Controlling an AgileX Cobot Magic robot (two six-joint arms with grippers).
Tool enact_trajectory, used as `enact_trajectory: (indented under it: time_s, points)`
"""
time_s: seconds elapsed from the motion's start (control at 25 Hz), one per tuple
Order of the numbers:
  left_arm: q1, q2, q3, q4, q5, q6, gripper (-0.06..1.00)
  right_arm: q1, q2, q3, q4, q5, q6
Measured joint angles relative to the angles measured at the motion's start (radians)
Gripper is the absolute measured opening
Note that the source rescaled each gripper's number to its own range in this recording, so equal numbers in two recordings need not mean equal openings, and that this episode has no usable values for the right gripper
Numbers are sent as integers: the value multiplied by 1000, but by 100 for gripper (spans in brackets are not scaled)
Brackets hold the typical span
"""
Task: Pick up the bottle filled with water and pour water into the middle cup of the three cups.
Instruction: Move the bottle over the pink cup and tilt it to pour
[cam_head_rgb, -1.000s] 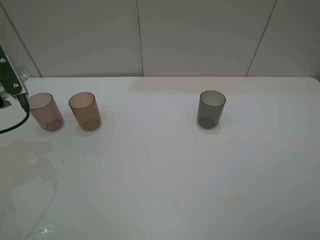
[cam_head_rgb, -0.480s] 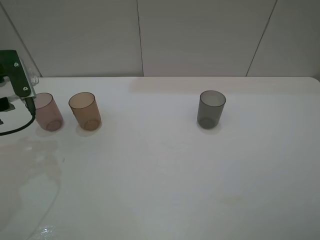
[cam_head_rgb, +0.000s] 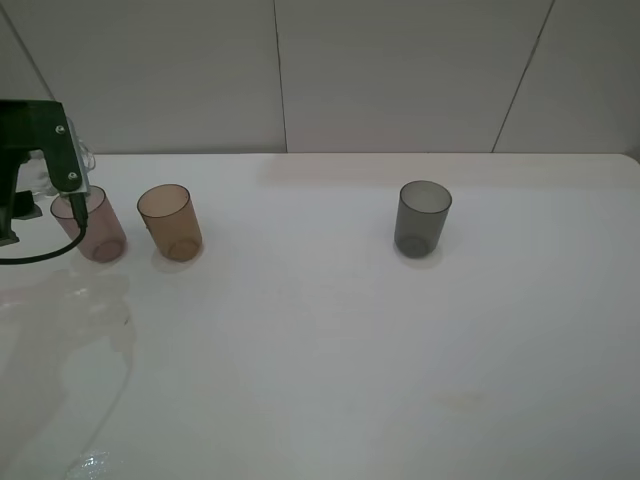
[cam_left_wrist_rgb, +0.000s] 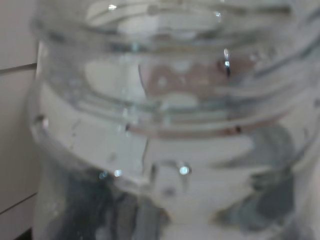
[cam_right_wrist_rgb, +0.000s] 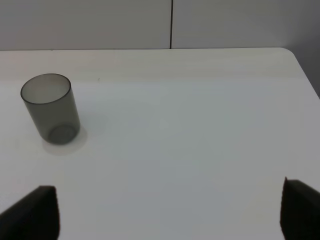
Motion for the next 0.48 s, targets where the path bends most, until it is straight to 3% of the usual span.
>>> enact_trajectory:
  time_s: [0.48]
  points:
    - [0,48,-34,22,-3,0,2,0,0,0,0,0,0]
